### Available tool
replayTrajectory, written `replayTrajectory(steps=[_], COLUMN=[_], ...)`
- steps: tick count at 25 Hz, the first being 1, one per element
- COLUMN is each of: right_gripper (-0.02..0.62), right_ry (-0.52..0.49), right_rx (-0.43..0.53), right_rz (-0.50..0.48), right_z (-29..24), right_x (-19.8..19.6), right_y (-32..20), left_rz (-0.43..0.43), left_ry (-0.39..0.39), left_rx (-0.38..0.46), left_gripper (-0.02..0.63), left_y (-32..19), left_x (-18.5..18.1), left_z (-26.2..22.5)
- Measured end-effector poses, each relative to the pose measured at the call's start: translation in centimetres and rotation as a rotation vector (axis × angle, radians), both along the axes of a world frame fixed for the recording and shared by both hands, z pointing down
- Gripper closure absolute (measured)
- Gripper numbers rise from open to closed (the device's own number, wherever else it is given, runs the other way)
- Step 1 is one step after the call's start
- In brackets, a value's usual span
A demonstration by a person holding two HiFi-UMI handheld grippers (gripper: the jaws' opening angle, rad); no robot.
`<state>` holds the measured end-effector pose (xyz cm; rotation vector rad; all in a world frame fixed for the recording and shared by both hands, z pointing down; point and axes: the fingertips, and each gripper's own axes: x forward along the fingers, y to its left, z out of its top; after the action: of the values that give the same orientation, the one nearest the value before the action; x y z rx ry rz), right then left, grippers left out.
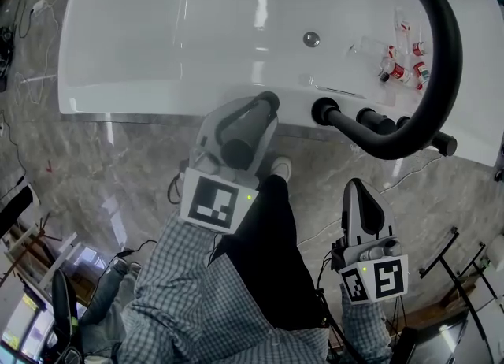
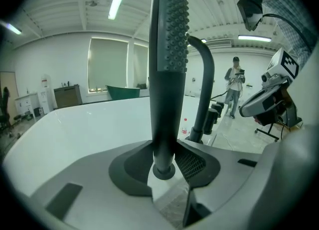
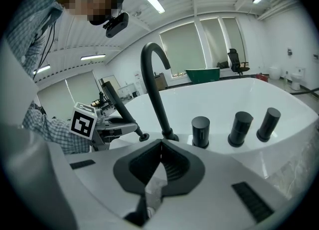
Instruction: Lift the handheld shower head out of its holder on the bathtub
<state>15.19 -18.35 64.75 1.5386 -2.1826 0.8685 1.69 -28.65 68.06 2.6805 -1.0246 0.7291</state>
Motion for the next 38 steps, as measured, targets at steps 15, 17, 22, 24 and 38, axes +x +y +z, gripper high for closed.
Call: replayTrajectory(steps=[15, 17, 22, 24, 38], right_gripper=[0.581, 0.58, 0.58, 0.58, 0.58], right_ry=[0.025, 0.027, 0.036, 0.04, 0.069], right_rx=[0.084, 0.1, 0.143, 0.163, 0.308], right_rz=[0.052, 0.055, 0.052, 0.052, 0.042], right_z=[-7.9, -9.1, -12.3, -13.8, -22.4], right_x=[0.7, 0.8, 0.9, 1.0, 2.3], right_y=[0.6, 0.6, 0.1, 0.0, -0.4], left_rz=[-0.053, -0.062, -0.064, -0.06, -0.046], left_ry=[0.037, 0.041, 0.041, 0.04, 0.043], left_rx=[0.014, 0.013, 0.033, 0.047, 0.107], left_gripper=[0.479, 0.479, 0.479, 0.479, 0.479], left_y=[1.1, 1.1, 1.0, 1.0, 2.1], left_x=[-0.8, -0.8, -0.6, -0.6, 0.8], left_z=[-8.5, -9.7, -13.2, -14.8, -24.2])
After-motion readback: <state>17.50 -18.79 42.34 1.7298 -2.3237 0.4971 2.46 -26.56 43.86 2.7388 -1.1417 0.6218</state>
